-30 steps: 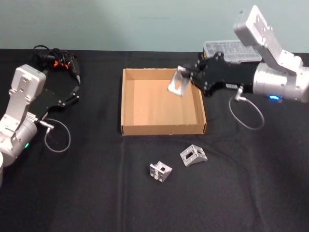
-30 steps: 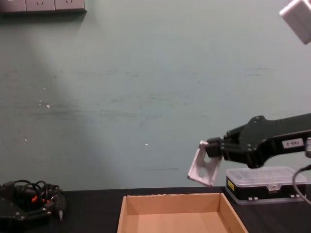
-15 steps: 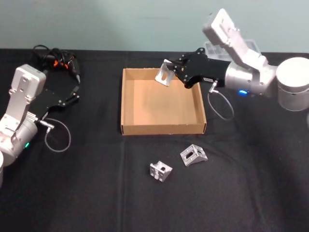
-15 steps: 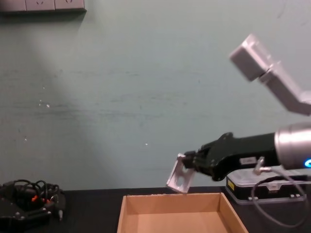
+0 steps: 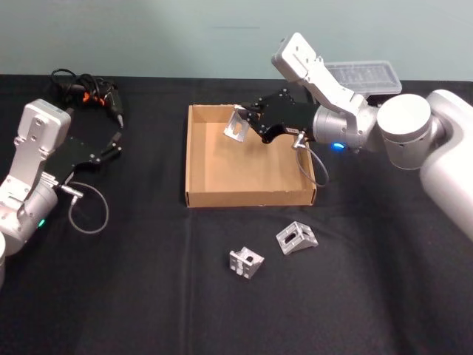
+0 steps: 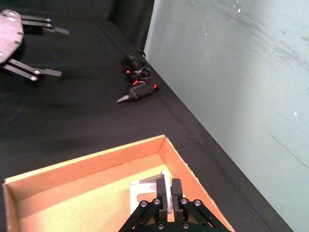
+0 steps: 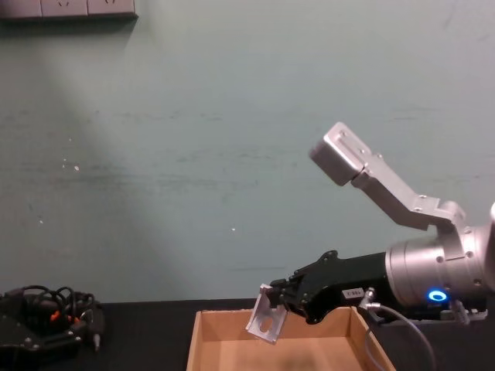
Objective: Use one hand to pick up the angle iron from the table and place it into the box.
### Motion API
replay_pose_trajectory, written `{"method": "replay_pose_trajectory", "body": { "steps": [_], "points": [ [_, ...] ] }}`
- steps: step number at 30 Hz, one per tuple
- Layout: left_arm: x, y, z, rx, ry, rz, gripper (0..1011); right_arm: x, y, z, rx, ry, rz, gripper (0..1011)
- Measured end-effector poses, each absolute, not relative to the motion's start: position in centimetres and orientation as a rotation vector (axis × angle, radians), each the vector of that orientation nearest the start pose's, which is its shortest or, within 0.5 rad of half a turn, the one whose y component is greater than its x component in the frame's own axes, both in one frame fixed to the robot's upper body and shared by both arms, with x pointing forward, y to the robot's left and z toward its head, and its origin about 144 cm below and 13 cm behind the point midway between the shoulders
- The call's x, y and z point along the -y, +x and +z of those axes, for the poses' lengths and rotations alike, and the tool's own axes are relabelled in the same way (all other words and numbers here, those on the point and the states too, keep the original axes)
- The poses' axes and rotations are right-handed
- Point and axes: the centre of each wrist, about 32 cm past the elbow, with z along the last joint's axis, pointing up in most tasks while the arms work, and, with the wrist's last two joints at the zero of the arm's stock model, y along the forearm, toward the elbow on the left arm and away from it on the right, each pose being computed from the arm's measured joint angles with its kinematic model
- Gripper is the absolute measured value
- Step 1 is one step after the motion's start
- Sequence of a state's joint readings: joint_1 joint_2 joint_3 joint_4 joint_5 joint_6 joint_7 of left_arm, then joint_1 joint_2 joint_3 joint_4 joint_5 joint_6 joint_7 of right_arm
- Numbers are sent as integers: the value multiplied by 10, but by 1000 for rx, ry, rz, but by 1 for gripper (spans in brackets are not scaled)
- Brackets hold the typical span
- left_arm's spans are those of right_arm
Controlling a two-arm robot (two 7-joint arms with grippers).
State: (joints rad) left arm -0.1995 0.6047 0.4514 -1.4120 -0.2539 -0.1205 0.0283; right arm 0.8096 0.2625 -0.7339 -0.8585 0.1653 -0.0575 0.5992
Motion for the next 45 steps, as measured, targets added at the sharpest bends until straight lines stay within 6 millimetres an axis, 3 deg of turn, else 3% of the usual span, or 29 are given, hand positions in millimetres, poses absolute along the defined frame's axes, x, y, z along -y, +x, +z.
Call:
{"method": "replay_pose_trajectory", "body": {
  "steps": [19, 28, 41, 45],
  "points": [
    [-310, 489, 1140, 285, 304, 1248, 1000, 197, 649, 1197, 208, -484, -574, 88],
    [-310, 489, 1140, 285, 304, 1248, 1000, 197, 648, 1195, 186, -501, -559, 316],
    [-310, 489, 1140, 285, 304, 1248, 1000, 198, 649, 1197, 186, -493, -567, 762],
    [-310, 489, 1140, 285, 304, 1248, 1000, 199, 649, 1198, 188, -489, -571, 851]
  ]
}}
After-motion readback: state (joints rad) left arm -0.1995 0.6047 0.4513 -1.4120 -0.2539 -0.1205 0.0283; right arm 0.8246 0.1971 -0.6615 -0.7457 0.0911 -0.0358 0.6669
